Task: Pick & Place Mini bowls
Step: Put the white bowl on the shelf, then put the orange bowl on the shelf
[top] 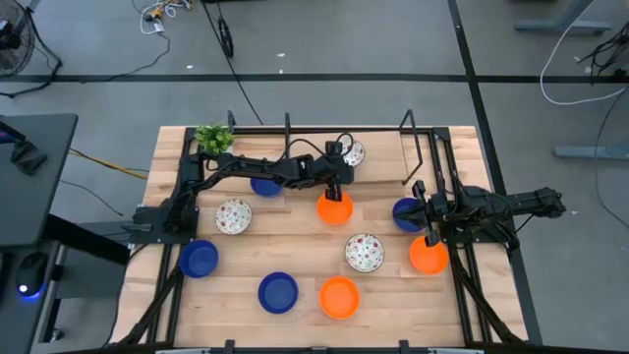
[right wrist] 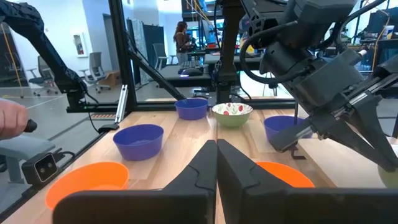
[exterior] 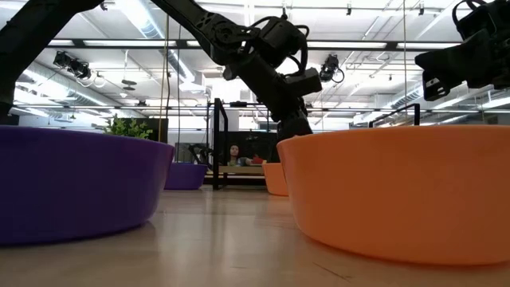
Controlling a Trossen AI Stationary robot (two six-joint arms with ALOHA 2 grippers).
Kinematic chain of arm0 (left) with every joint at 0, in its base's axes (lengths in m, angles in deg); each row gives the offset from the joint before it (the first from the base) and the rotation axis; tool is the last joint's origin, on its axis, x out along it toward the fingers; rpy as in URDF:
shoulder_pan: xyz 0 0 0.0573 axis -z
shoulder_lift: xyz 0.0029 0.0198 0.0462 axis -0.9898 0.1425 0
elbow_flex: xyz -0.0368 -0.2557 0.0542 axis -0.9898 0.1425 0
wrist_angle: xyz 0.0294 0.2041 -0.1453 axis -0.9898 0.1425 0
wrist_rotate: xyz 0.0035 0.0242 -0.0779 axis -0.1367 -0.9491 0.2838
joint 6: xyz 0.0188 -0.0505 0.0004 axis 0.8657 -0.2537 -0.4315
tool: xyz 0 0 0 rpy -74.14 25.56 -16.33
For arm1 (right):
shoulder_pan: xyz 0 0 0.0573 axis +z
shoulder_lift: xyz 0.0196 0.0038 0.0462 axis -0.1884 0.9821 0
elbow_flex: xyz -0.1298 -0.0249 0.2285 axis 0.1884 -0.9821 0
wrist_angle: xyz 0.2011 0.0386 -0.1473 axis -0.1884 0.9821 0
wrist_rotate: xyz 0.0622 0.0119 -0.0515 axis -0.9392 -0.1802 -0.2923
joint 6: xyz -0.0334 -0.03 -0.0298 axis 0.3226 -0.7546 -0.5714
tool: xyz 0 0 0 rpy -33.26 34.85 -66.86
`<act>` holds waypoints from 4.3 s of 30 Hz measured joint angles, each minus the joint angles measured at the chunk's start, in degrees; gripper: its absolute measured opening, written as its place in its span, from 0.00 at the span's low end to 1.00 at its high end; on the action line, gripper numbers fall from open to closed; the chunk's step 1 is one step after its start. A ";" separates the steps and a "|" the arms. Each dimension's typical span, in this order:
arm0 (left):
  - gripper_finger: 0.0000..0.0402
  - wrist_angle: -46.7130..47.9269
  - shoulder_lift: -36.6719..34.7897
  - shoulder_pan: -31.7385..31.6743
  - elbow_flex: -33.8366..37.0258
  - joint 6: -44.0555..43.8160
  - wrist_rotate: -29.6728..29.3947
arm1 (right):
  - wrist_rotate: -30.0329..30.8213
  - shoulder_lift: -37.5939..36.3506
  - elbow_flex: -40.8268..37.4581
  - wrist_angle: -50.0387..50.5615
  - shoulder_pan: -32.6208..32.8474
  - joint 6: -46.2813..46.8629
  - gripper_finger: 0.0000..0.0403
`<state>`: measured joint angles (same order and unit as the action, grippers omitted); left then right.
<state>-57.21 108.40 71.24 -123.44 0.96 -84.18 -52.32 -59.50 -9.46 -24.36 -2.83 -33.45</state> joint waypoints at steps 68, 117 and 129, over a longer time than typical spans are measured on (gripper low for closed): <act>0.39 -12.04 -10.14 21.62 21.55 -28.67 5.05 | 0.00 0.00 0.01 -0.01 0.00 0.01 0.03; 0.02 17.09 -8.90 18.23 8.36 -31.58 6.64 | 0.00 0.02 -0.01 0.00 0.00 -0.01 0.03; 0.02 23.15 -16.87 11.37 8.33 -34.74 1.65 | 0.00 0.02 0.00 0.01 0.00 -0.01 0.03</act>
<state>-34.07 91.53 82.61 -115.11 -33.78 -82.54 -52.32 -59.48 -9.46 -24.34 -2.83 -33.46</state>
